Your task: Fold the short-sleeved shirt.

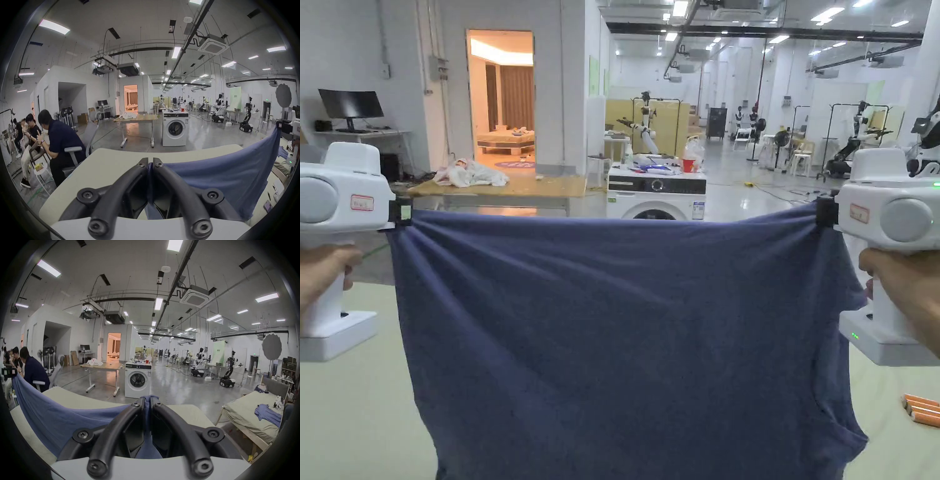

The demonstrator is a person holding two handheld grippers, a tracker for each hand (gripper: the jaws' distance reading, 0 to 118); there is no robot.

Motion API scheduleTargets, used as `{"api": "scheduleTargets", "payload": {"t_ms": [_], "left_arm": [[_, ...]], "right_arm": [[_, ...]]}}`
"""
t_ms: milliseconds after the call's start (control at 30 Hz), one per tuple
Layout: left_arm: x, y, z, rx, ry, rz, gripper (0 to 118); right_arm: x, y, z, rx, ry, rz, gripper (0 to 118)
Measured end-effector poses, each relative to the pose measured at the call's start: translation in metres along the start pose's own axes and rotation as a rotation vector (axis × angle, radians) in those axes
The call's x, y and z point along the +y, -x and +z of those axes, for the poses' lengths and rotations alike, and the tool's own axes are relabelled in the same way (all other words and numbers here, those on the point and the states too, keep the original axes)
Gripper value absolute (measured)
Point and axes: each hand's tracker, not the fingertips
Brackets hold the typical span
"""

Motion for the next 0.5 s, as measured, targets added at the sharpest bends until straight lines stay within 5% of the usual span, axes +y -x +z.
{"api": "scheduleTargets", "payload": {"t_ms": [500], "left_arm": [[0.079,0.001,-0.069,0.018,-0.045,-0.001,0]], "right_arm": [[0.071,0.006,-0.056,-0.091,-0.058,0.012,5]]}}
